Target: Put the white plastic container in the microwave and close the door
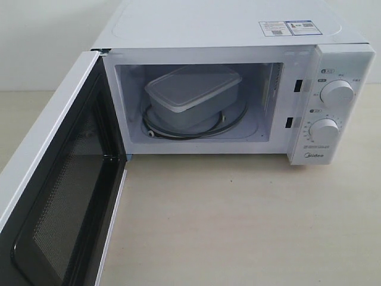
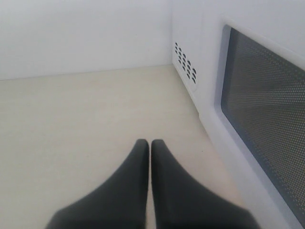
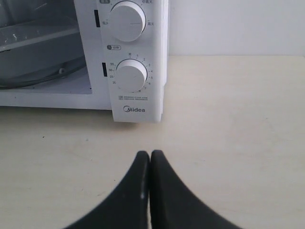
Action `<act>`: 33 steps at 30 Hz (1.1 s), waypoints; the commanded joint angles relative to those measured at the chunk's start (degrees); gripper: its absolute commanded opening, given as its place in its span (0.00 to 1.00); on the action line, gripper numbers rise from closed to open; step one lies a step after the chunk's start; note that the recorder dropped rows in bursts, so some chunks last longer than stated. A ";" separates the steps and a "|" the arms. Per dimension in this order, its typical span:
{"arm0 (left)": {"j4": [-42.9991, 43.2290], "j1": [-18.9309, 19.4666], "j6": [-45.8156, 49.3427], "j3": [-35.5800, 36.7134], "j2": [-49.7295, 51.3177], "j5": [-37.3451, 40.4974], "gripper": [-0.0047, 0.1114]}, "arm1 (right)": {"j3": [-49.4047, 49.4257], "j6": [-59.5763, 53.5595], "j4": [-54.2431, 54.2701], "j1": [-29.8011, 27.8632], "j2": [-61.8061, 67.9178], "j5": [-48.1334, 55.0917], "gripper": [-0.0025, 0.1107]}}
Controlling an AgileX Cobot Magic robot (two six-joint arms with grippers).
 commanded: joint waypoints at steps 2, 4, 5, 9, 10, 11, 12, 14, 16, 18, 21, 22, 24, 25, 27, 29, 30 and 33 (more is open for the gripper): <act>-0.48 0.08 0.14 0.21 -0.10 -1.09 0.07 | -0.06 0.00 -0.08 -0.37 -0.25 -0.45 0.02; -0.48 0.08 0.14 0.21 -0.10 -3.92 0.07 | -0.06 0.00 -0.08 -0.37 -0.25 -0.45 0.02; -0.48 0.08 0.14 0.21 -0.10 -7.42 0.07 | -0.06 0.00 -0.08 -0.37 -0.25 -0.45 0.02; -3.83 0.08 -4.55 0.21 -0.10 -27.40 0.07 | -0.06 0.00 -0.08 -0.37 -0.25 -0.45 0.02; -3.83 0.08 -5.27 0.21 -0.10 -29.82 0.07 | -0.06 0.00 -0.08 -0.37 -0.25 -0.45 0.02; -3.83 0.08 -5.51 -1.27 -0.10 -30.81 0.07 | -0.06 0.00 -0.08 -0.37 -0.25 -0.45 0.02; -3.83 0.08 -5.65 -3.26 -0.10 -29.82 0.07 | -0.06 0.00 -0.08 -0.37 -0.25 -0.45 0.02; -3.83 0.08 -5.65 -7.54 -0.10 -25.39 0.07 | -0.06 0.00 -0.08 -0.37 -0.25 -0.45 0.02; -2.76 0.08 -5.29 -12.07 0.97 -20.66 0.07 | -0.06 0.00 -0.08 -0.37 -0.25 -0.45 0.02; -2.53 0.08 -3.24 -17.02 4.60 -15.64 0.07 | -0.06 0.00 -0.08 -0.37 -0.25 -0.45 0.02; -2.53 0.08 -1.93 -23.48 10.30 -10.41 0.07 | -0.06 0.00 -0.08 -0.37 -0.25 -0.45 0.02; -2.53 0.08 -1.93 -25.08 12.08 -10.11 0.07 | -0.06 0.00 -0.08 -0.37 -0.25 -0.45 0.02; -2.53 0.08 -1.93 -27.01 14.81 -11.66 0.07 | -0.06 0.00 -0.08 -0.37 -0.25 -0.45 0.02; -2.53 0.08 -1.93 -27.71 15.70 -12.68 0.07 | -0.06 0.00 -0.08 -0.37 -0.25 -0.45 0.02; -2.53 0.08 -1.93 -28.50 16.58 -14.75 0.07 | -0.06 0.00 -0.08 -0.37 -0.25 -0.45 0.02; -2.53 0.08 -1.93 -28.50 16.72 -19.72 0.07 | -0.06 0.00 -0.08 -0.37 -0.25 -0.45 0.02; -2.53 0.08 -1.93 -28.50 16.72 -22.02 0.07 | -0.06 0.00 -0.08 -0.37 -0.25 -0.45 0.02; -2.53 0.08 -1.93 -28.50 16.72 -27.10 0.07 | -0.06 0.00 -0.08 -0.37 -0.25 -0.45 0.02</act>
